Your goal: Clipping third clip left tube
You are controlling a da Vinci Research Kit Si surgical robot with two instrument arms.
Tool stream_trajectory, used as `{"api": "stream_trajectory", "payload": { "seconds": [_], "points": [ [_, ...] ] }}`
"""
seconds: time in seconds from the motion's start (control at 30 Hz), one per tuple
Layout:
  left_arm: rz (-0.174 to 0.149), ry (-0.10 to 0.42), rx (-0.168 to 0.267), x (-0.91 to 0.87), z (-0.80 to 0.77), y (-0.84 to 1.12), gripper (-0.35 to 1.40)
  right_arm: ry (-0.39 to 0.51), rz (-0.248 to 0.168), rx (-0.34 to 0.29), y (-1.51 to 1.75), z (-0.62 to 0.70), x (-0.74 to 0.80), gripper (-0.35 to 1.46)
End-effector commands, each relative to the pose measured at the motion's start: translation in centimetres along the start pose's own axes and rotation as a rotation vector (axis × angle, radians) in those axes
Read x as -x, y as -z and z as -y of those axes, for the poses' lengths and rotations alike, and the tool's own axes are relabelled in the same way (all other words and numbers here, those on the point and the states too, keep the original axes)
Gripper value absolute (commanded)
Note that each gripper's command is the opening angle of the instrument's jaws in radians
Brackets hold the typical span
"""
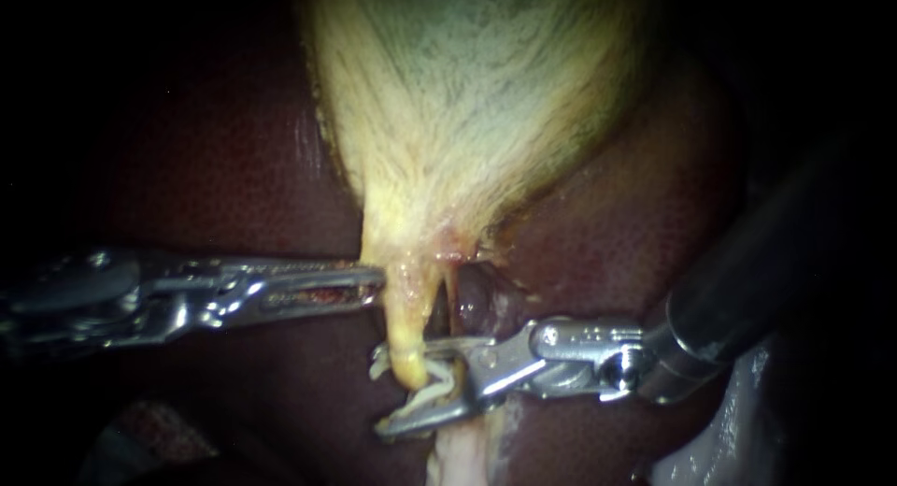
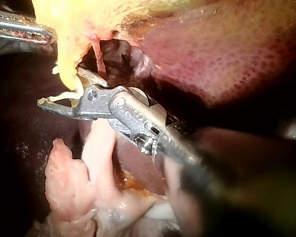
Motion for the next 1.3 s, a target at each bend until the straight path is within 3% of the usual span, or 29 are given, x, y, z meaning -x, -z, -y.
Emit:
{"api": "stream_trajectory", "payload": {
  "seconds": [0.03, 0.27, 0.4, 0.53, 0.63, 0.7, 0.77, 0.8, 1.3],
  "points": [
    [0.000, 0.000, 0.001, 0.00, 0.00, 0.00, -0.35, -0.004, -0.007, 0.007, 0.04, -0.01, -0.07, 0.51],
    [0.000, -0.001, 0.001, 0.00, 0.00, -0.01, -0.35, 0.005, -0.040, 0.061, 0.25, -0.06, -0.41, 0.49],
    [0.000, -0.001, -0.001, -0.01, 0.01, -0.02, -0.35, 0.010, -0.051, 0.083, 0.35, -0.11, -0.52, 0.48],
    [0.000, -0.001, -0.001, -0.01, 0.01, -0.02, -0.35, 0.011, -0.052, 0.087, 0.35, -0.13, -0.49, 0.46],
    [0.000, -0.001, -0.001, -0.01, 0.01, -0.03, -0.35, -0.003, -0.051, 0.087, 0.33, -0.11, -0.44, 0.34],
    [0.000, -0.001, -0.001, -0.01, 0.01, -0.03, -0.35, -0.020, -0.050, 0.086, 0.34, -0.10, -0.42, 0.13],
    [0.000, -0.001, -0.001, -0.01, 0.01, -0.03, -0.35, -0.036, -0.050, 0.083, 0.39, -0.06, -0.39, -0.31],
    [0.000, -0.001, -0.001, -0.01, 0.01, -0.03, -0.35, -0.036, -0.049, 0.081, 0.41, -0.06, -0.38, -0.35],
    [0.000, -0.001, -0.001, -0.01, 0.01, -0.04, -0.35, -0.072, -0.048, 0.080, 0.42, -0.06, -0.29, -0.35]
  ]
}}
